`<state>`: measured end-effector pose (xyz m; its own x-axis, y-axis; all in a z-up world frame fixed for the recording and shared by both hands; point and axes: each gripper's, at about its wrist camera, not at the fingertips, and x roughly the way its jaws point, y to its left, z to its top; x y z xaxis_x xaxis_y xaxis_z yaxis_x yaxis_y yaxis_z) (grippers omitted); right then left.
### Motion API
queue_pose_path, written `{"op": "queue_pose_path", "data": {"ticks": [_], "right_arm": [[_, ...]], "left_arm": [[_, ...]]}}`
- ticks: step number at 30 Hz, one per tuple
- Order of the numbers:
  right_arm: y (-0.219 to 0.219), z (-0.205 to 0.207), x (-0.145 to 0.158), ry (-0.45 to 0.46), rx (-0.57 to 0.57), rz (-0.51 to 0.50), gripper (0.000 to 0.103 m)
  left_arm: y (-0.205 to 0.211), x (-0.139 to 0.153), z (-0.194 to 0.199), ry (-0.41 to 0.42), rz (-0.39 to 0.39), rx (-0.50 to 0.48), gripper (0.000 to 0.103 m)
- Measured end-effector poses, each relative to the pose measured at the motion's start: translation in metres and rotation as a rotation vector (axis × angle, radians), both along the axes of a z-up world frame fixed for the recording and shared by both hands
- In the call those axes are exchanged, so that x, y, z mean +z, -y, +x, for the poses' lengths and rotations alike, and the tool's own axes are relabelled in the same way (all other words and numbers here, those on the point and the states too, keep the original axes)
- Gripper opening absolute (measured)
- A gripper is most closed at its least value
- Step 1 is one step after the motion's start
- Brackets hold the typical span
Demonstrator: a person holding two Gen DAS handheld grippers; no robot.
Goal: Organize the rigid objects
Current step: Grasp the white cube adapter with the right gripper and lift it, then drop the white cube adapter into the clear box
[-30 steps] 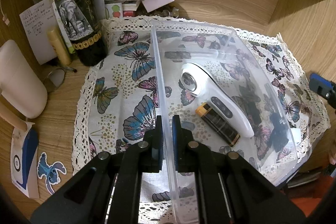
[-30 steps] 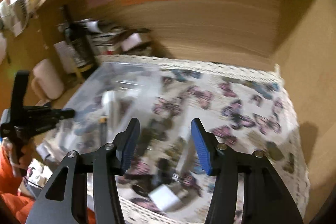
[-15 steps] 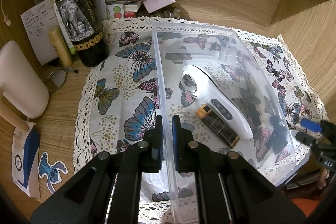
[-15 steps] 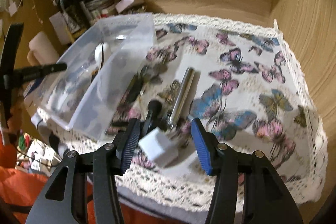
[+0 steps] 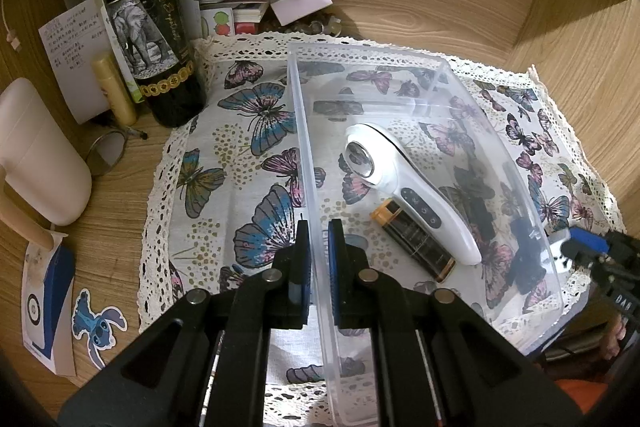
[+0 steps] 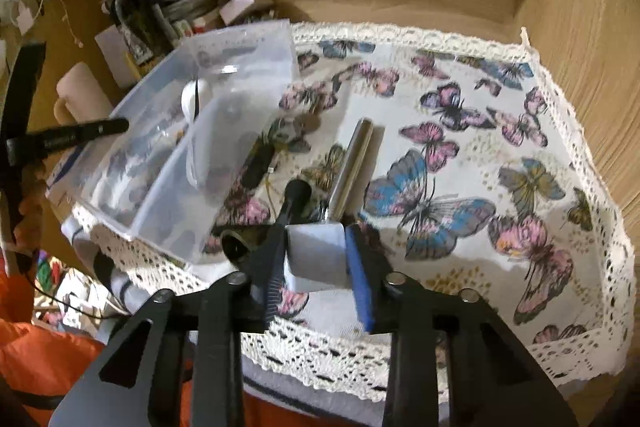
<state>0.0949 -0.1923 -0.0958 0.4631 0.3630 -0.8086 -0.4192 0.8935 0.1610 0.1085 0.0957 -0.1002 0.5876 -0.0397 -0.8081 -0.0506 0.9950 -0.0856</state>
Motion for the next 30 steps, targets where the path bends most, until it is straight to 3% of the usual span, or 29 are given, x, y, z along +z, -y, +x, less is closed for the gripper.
{"op": "queue_pose_path", "data": {"ticks": [8,15,23,30], "right_arm": [[-0.004,0.008,0.013,0.063,-0.011,-0.01,0.027],[-0.012,0.017,0.041,0.147,-0.005,0.056,0.027],[-0.045,0.031,0.065,0.204,0.091,0.133,0.027],[-0.081,0.042,0.065,0.21,0.182,0.143,0.027]], "left_arm": [[0.0,0.0,0.0,0.001,-0.004,-0.004,0.008],[-0.001,0.001,0.001,0.002,-0.01,-0.007,0.008],[0.0,0.001,0.001,0.004,-0.007,-0.011,0.008],[0.0,0.001,0.001,0.006,-0.011,-0.014,0.008]]}}
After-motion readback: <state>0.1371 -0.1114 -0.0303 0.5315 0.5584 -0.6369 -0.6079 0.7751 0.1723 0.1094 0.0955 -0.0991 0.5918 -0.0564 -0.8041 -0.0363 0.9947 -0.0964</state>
